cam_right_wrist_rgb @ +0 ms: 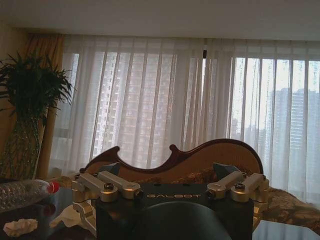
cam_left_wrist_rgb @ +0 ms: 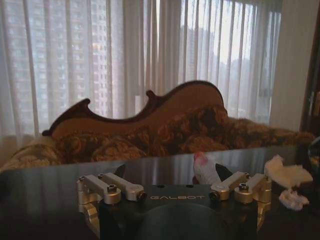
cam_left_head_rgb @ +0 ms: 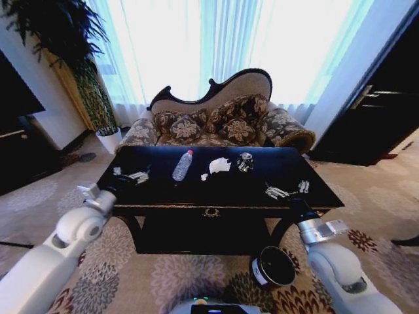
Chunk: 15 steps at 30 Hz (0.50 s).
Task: Move to the front of the table and place the trash on the table into the trash bin.
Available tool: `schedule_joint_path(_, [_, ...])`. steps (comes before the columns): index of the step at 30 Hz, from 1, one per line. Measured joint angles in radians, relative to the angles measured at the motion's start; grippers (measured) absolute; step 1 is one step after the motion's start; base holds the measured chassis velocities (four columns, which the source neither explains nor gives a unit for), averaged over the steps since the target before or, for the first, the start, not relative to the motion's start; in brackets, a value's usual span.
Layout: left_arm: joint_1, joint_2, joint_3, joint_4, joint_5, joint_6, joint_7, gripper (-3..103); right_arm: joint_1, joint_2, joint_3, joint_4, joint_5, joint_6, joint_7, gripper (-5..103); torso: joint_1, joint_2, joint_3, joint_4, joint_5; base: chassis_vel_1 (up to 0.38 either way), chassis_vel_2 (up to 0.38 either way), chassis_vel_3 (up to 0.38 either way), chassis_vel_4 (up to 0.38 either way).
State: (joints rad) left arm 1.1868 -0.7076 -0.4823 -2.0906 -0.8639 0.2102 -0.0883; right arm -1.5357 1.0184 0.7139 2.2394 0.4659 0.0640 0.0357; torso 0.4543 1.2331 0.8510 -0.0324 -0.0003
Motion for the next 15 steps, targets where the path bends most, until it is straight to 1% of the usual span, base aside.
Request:
schedule_joint_path(3, [-0.041, 0.001, 0.049, 0.019, 0.002, 0.001, 0.000, 98, -0.002, 0.001, 0.002, -0.002, 0.001, 0.000, 0.000, 100, 0.000, 0.000, 0.000, 0.0000, 0.0000, 0.000, 0.000, 0.000, 0.000])
schedule_joint_path(5, [-0.052, 0.002, 0.060, 0.022, 0.003, 0.001, 0.000, 98, -0.002, 0.002, 0.003, -0.002, 0.001, 0.000, 0.000, 100, 0.000, 0.000, 0.000, 0.0000, 0.0000, 0.000, 0.000, 0.000, 0.000])
schedule_joint_path(9, [-0.138, 0.006, 0.148, 0.048, -0.005, 0.002, -0.011, 100, 0.000, 0.006, 0.001, 0.000, 0.001, -0.001, 0.000, 100, 0.000, 0.000, 0.000, 0.0000, 0.0001, 0.000, 0.000, 0.000, 0.000])
schedule_joint_path(10, [-0.138, 0.006, 0.148, 0.048, -0.005, 0.002, -0.011, 100, 0.000, 0.006, 0.001, 0.000, 0.001, -0.001, 0.000, 100, 0.000, 0.000, 0.000, 0.0000, 0.0001, 0.000, 0.000, 0.000, 0.000])
schedule_joint_path(14, [-0.199, 0.000, 0.231, 0.080, -0.005, 0.002, -0.012, 100, 0.001, 0.007, 0.001, 0.001, 0.001, -0.002, 0.000, 100, 0.000, 0.000, 0.000, -0.0001, 0.0001, 0.000, 0.000, 0.000, 0.000])
schedule_joint_path(15, [-0.199, 0.000, 0.231, 0.080, -0.005, 0.002, -0.012, 100, 0.001, 0.007, 0.001, 0.001, 0.001, -0.002, 0.000, 100, 0.000, 0.000, 0.000, -0.0001, 0.0001, 0.000, 0.000, 0.000, 0.000])
